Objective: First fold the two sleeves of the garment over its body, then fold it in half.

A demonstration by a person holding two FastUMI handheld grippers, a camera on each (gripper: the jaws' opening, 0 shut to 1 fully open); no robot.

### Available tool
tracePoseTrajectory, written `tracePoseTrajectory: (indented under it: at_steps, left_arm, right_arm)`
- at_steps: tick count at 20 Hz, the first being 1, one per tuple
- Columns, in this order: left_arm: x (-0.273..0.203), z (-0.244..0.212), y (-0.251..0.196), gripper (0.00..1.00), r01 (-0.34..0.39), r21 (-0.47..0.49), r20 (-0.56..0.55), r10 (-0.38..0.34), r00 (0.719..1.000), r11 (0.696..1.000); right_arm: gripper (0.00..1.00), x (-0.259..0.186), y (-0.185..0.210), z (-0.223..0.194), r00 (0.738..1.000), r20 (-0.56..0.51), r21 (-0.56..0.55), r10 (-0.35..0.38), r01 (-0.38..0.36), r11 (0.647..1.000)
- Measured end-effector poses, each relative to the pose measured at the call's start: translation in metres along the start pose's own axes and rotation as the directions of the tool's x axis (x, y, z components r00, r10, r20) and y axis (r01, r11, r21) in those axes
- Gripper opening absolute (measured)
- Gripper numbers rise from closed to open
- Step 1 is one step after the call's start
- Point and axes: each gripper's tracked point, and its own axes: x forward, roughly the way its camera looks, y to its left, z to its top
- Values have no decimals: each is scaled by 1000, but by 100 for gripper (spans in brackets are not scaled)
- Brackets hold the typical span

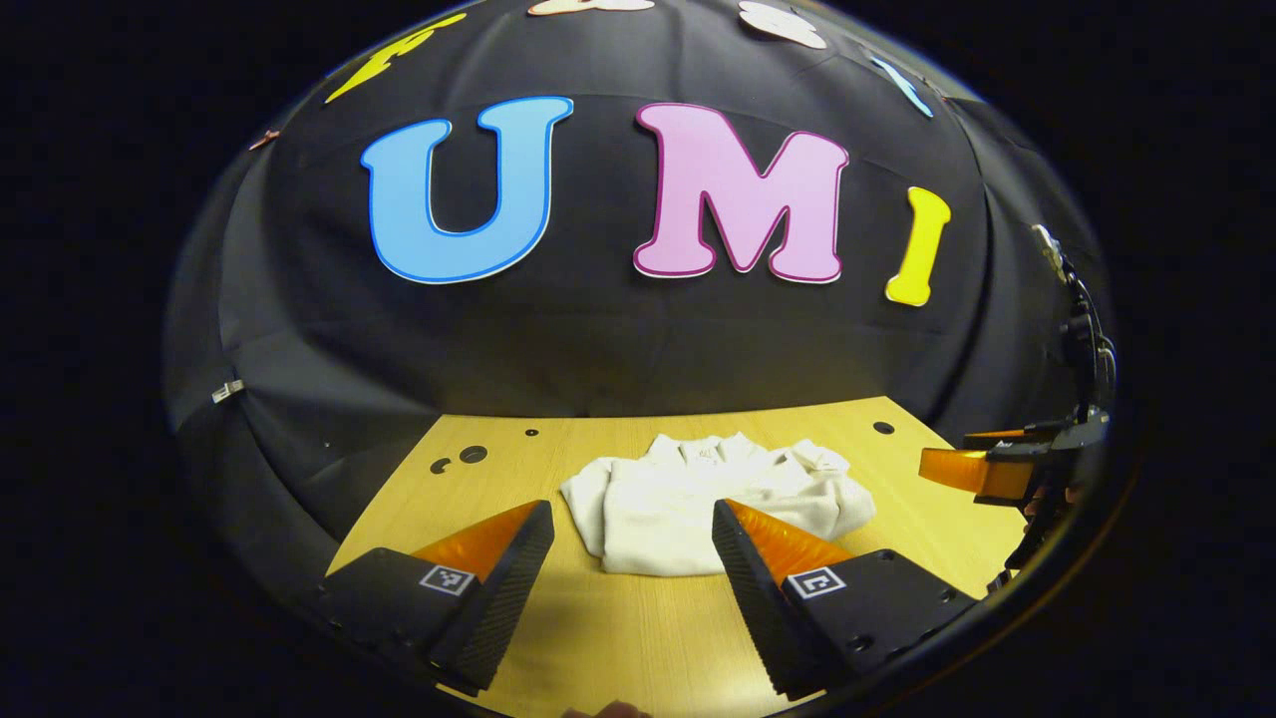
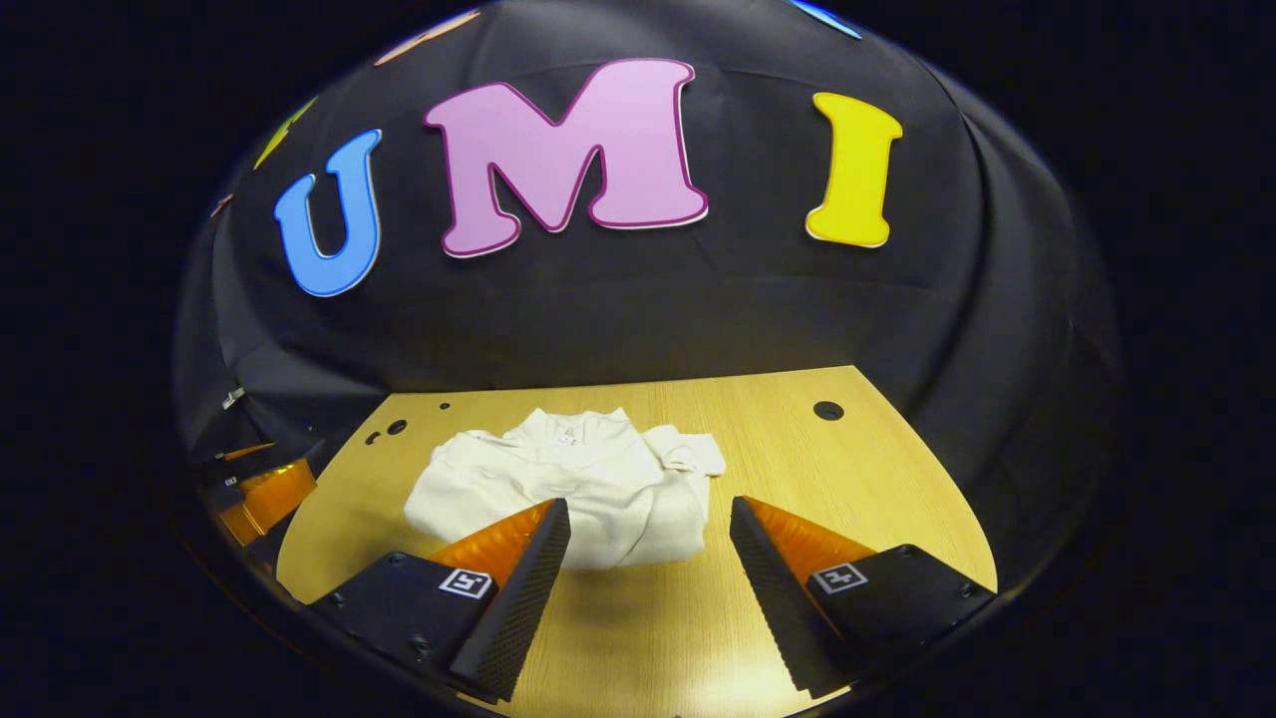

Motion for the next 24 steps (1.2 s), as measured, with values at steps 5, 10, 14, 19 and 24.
tracePoseTrajectory:
  at_steps: [5, 10, 14, 19, 24]
  left_arm:
    - [-59, -5, -2, 98, -14, -27, 51, 15, 999, 1000]
    - [-112, 3, 3, 98, -72, 7, 167, 70, 984, 997]
    - [-140, -4, -2, 98, -117, -66, 178, 127, 976, 991]
    - [-146, -25, -23, 98, -99, -118, 132, 115, 985, 988]
    - [-133, -38, -29, 98, -105, -127, 78, 115, 990, 986]
  right_arm:
    - [99, -51, 28, -10, 998, 32, -44, 61, -60, 997]
    - [99, -100, 50, -39, 994, 21, -28, 108, -107, 994]
    - [99, -113, 57, -57, 990, -25, -4, 136, -136, 991]
    - [99, -115, 51, -59, 990, -27, 40, 136, -134, 990]
    - [99, -108, 39, -64, 989, -43, 56, 140, -137, 989]
